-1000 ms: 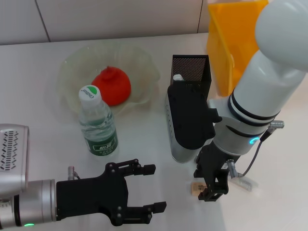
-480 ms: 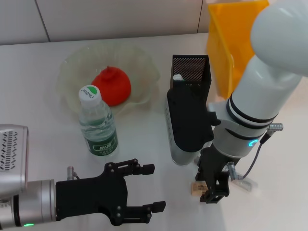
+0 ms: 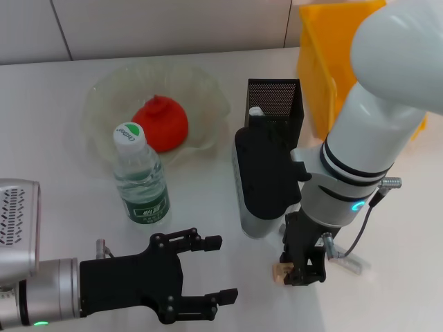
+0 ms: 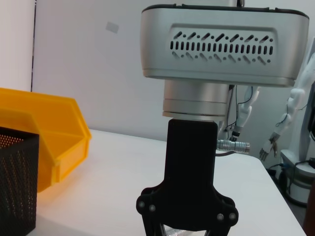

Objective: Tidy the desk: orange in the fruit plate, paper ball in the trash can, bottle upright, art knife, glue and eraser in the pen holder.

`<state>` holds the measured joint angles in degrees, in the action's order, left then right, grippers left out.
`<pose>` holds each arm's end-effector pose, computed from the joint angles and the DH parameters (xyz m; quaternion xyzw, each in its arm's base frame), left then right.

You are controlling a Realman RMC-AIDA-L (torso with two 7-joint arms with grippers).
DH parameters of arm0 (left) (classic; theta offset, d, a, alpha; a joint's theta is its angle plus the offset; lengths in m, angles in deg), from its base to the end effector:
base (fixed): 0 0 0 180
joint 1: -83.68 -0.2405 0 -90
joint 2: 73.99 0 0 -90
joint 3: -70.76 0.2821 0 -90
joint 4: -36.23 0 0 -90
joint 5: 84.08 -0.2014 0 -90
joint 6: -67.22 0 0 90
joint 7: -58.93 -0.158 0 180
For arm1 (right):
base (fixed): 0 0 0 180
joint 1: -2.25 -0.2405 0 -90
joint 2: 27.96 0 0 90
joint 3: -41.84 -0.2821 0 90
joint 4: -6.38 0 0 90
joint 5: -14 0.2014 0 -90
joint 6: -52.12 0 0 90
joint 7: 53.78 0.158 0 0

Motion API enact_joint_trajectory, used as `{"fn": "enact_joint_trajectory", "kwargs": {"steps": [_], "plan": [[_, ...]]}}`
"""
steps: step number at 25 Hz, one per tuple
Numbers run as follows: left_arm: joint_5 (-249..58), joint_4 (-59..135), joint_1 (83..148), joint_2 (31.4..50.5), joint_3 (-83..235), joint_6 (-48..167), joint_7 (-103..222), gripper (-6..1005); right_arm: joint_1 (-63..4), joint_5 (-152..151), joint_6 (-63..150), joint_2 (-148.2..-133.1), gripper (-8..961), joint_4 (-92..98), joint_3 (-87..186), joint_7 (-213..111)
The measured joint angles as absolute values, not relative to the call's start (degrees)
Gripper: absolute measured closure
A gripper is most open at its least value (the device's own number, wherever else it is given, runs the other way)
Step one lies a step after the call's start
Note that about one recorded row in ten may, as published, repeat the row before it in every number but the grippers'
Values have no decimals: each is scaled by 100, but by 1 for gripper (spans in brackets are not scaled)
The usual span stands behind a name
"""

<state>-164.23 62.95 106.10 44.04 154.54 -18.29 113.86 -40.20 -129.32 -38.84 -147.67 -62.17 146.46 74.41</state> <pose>-0.2628 0.2558 -0.1008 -0.9554 -0.0873 -0.2810 0.0251 0.1823 0.3163 -0.1035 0.9487 -0.0220 0.3142 0.0270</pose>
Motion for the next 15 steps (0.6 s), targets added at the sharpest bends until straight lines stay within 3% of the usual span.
{"fn": "enact_joint_trajectory", "kwargs": {"steps": [5, 15], "plan": [[-16423, 6289, 10622, 4408, 15455, -1829, 11386, 197, -4015, -12912, -3876, -14767, 694, -6199, 14587, 7450], [-16423, 6286, 10622, 4418, 15452, -1871, 11387, 197, -3802, -12943, -4142, -14734, 678, -7142, 13170, 7749]]}}
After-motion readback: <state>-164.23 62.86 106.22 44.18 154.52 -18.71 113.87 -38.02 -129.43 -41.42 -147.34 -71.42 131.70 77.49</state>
